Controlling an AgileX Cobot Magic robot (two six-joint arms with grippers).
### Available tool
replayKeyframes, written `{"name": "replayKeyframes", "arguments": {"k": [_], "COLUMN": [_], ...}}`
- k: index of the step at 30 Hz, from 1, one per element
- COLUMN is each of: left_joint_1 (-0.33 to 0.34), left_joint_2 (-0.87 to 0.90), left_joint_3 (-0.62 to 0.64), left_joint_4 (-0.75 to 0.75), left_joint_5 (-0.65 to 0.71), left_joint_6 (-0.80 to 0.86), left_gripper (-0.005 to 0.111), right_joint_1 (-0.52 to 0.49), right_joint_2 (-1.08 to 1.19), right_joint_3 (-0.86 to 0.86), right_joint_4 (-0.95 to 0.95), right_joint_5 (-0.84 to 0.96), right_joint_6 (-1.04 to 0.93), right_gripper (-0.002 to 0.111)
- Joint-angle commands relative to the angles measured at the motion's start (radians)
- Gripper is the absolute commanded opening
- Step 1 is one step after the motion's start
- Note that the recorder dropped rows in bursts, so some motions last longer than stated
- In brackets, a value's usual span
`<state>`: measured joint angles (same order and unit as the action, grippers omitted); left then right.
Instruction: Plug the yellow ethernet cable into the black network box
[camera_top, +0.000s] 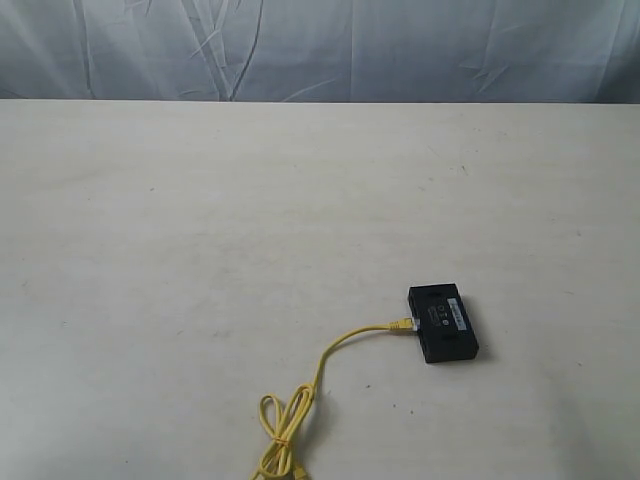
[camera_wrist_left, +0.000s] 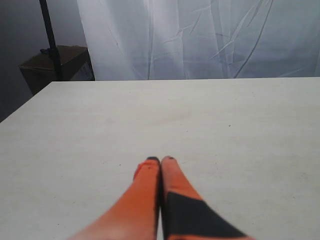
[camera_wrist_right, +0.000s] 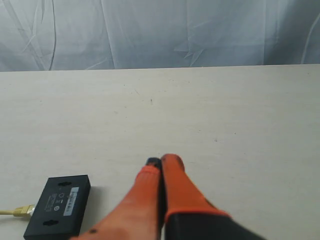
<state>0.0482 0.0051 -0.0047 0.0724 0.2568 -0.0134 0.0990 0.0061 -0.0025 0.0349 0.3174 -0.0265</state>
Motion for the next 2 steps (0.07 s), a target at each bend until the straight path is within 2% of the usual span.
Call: {"name": "replayKeyframes", "arguments": {"k": [1, 2], "left_joint_1": [0.001, 0.001], "left_joint_2": [-0.005, -0.005], "left_joint_3": [0.005, 0.005], "left_joint_4": [-0.012, -0.012], "left_joint_5": [-0.011, -0.011], "left_joint_6": [-0.001, -0.001], "left_gripper": [0.000, 0.000], "right_joint_1": [-0.006, -0.006], "right_joint_2": [-0.006, -0.006], "right_joint_3": [0.003, 0.003], "right_joint_4": [0.001, 0.001], "right_joint_5": [-0.012, -0.012], "right_joint_6": [0.000, 0.000], "right_gripper": [-0.001, -0.001]}}
